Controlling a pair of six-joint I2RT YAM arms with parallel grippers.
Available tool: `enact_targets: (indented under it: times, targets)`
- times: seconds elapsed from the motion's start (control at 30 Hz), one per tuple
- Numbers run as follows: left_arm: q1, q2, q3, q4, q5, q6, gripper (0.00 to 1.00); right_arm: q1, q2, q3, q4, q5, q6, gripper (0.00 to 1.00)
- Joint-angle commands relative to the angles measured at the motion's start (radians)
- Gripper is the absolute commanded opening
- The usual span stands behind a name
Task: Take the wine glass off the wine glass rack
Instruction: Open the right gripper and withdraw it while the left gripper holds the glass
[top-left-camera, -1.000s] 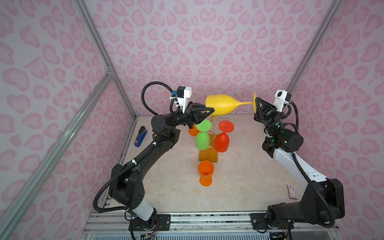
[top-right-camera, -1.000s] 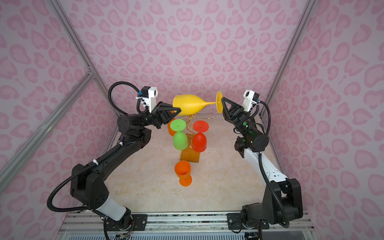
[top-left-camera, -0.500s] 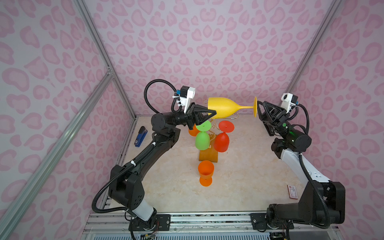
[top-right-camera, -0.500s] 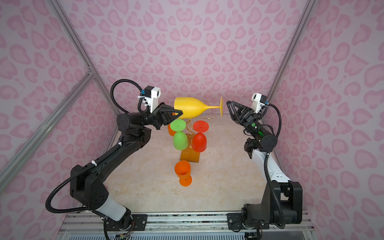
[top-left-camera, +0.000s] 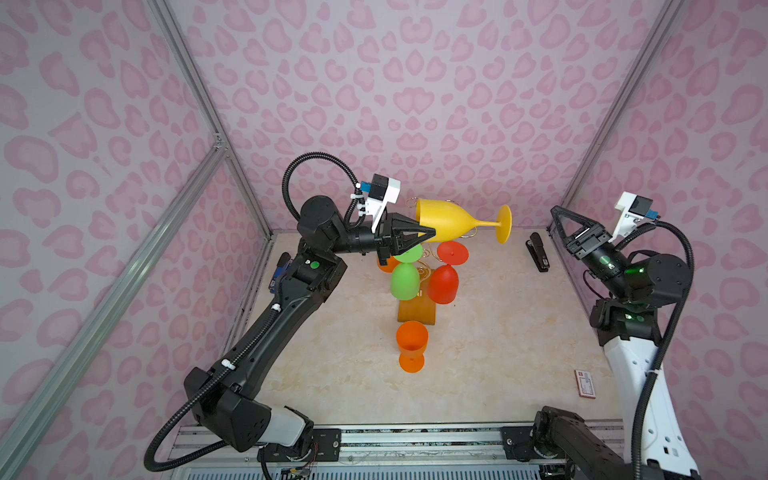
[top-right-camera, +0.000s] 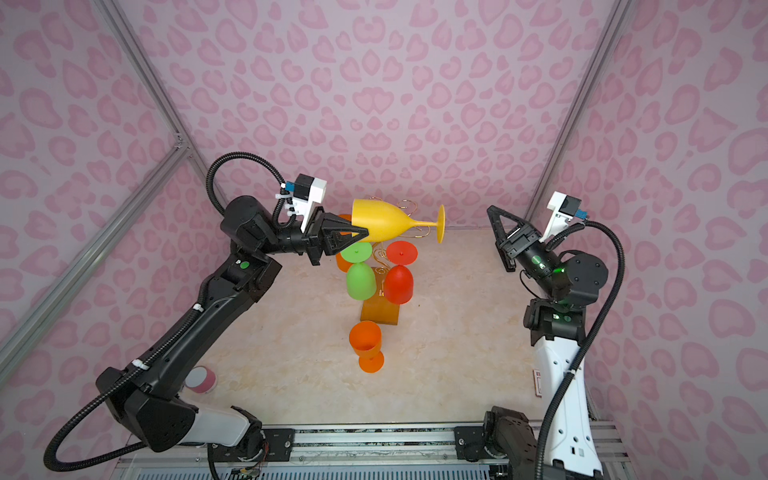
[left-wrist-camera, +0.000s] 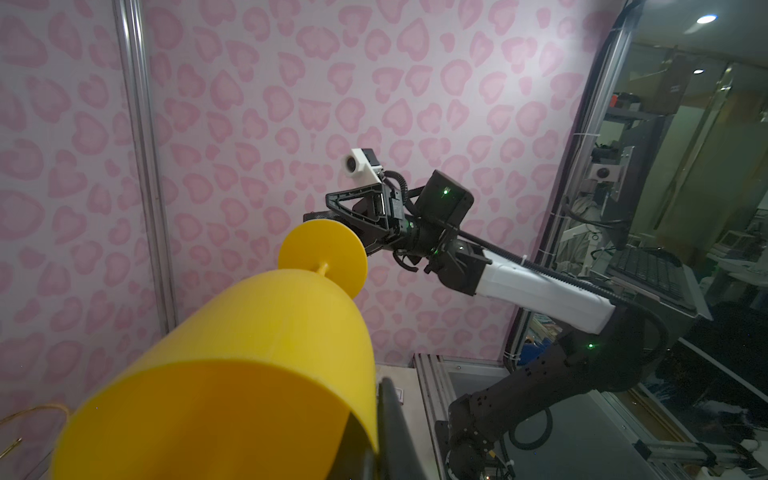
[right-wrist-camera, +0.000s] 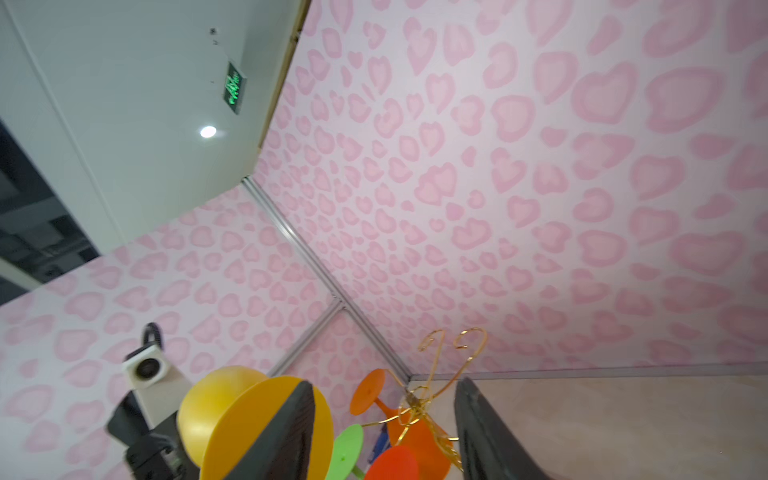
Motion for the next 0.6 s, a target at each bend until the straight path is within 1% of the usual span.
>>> enact_targets:
  times: [0.0,0.1,0.2,0.27,0.4,0.57]
  targets:
    - [-0.061,-0.043,0.042,-0.452,-0.199,0.347,0.02,-0.014,-0.011,-0.001,-0.426,0.143,-0.284,0.54]
    - [-0.155,-0.078,0.049,-0.625,-0.361,0.455,0.02,-0.031,-0.018,-0.044,-0.415,0.171,-0.267,0.54]
    - [-0.24,-0.106,0.049,-0.754,-0.485,0.507,0.02,-0.049,-0.015,-0.084,-0.391,0.176,-0.236,0.54]
    - [-0.29,-0.122,0.046,-0.814,-0.547,0.524,0.02,-0.065,-0.014,-0.107,-0.368,0.174,-0.215,0.54]
    - [-0.385,-0.123,0.041,-0.883,-0.673,0.53,0.02,-0.096,-0.014,-0.149,-0.315,0.176,-0.162,0.53]
    - [-0.446,-0.096,0.031,-0.913,-0.779,0.531,0.02,-0.128,-0.015,-0.166,-0.295,0.167,-0.139,0.53]
